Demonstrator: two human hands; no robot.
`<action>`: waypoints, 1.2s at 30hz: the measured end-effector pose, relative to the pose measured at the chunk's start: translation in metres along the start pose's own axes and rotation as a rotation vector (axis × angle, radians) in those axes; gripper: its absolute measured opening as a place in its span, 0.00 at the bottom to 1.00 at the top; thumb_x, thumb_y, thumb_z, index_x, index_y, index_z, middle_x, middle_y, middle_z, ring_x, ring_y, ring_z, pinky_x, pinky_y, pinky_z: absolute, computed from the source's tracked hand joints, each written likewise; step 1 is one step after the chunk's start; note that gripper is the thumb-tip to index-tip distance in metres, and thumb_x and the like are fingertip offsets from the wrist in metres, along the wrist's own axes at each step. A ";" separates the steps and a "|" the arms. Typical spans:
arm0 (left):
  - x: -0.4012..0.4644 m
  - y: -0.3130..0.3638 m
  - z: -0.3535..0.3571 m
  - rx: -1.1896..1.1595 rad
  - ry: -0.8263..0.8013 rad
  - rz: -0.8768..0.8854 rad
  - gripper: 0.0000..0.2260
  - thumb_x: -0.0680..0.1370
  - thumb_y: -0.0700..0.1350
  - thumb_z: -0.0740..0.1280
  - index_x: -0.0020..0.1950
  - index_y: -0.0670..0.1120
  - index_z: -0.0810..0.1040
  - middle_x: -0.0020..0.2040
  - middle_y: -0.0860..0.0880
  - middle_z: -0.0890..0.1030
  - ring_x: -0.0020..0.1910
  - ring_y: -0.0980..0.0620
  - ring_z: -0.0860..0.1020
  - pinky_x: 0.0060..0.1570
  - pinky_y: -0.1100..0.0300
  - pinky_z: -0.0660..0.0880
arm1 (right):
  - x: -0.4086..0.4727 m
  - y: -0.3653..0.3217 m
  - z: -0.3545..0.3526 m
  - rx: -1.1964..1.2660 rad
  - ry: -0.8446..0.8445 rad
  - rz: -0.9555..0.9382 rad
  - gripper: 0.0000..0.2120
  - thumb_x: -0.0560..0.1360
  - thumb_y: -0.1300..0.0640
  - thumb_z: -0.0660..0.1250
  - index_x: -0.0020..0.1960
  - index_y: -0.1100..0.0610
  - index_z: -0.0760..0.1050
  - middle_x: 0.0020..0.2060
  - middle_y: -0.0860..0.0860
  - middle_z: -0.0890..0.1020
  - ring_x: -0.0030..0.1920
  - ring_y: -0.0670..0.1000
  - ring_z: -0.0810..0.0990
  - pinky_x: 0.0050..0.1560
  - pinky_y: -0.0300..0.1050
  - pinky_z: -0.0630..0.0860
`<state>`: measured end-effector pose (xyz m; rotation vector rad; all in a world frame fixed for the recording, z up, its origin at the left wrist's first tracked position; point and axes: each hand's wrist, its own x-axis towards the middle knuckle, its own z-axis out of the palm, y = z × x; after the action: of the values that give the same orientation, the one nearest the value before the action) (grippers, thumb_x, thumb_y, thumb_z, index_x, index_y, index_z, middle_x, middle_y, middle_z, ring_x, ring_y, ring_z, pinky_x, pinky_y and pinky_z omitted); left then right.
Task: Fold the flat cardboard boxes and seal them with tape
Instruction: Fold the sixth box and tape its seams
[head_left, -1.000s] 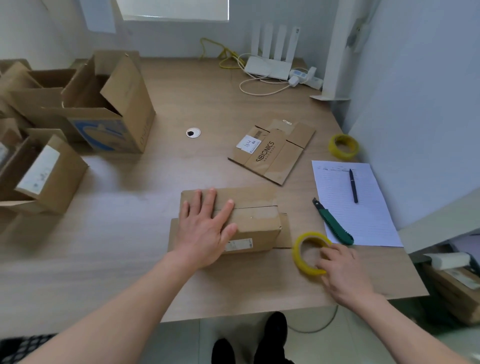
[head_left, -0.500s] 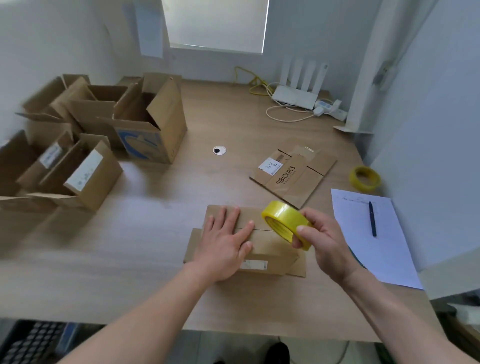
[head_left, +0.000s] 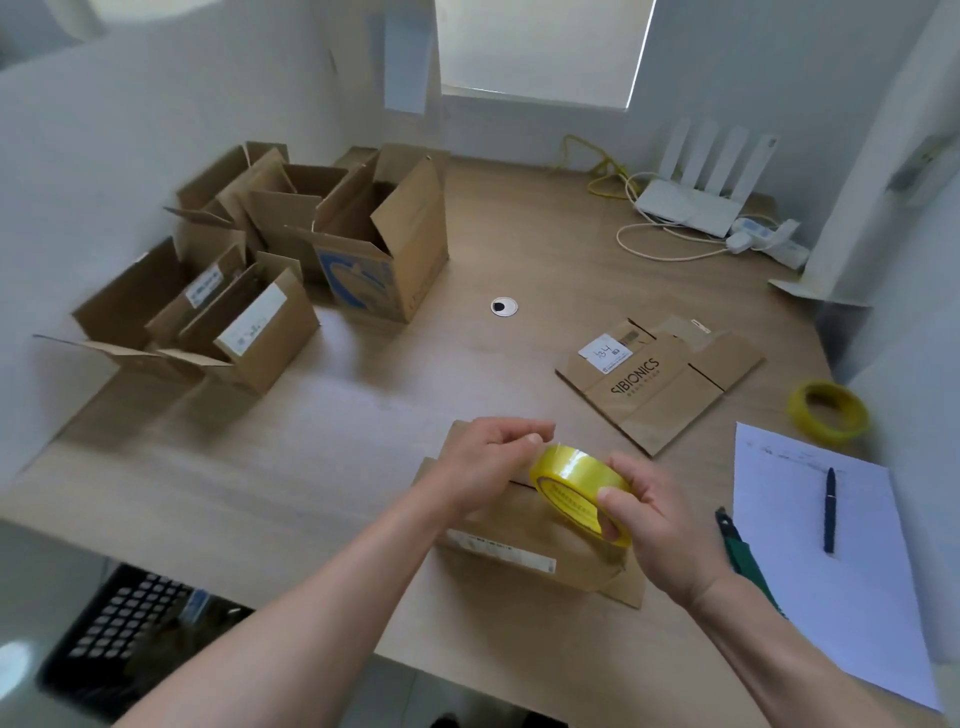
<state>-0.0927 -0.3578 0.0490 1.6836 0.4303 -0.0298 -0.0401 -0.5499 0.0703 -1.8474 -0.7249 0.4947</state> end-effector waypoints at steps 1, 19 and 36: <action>0.000 0.005 0.003 -0.030 -0.024 -0.016 0.12 0.81 0.38 0.63 0.63 0.43 0.80 0.58 0.49 0.82 0.57 0.58 0.79 0.59 0.68 0.73 | 0.002 0.000 -0.002 -0.014 -0.014 -0.003 0.06 0.68 0.57 0.61 0.34 0.57 0.72 0.27 0.55 0.73 0.30 0.47 0.70 0.32 0.38 0.67; -0.003 0.013 0.007 -0.245 0.039 -0.018 0.08 0.73 0.32 0.69 0.45 0.44 0.85 0.51 0.41 0.85 0.49 0.45 0.81 0.56 0.41 0.77 | 0.015 0.019 -0.008 -0.035 -0.041 -0.054 0.16 0.67 0.46 0.61 0.36 0.59 0.73 0.30 0.57 0.74 0.33 0.59 0.72 0.34 0.58 0.68; 0.015 0.007 -0.012 0.312 -0.043 0.302 0.08 0.77 0.32 0.65 0.42 0.43 0.76 0.50 0.47 0.81 0.43 0.66 0.74 0.45 0.75 0.66 | 0.019 0.001 0.010 -0.171 0.071 0.020 0.11 0.68 0.45 0.61 0.36 0.53 0.72 0.29 0.54 0.72 0.31 0.53 0.70 0.33 0.51 0.66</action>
<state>-0.0797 -0.3431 0.0540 2.0368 0.1384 0.0935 -0.0321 -0.5303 0.0661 -2.0225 -0.7198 0.3878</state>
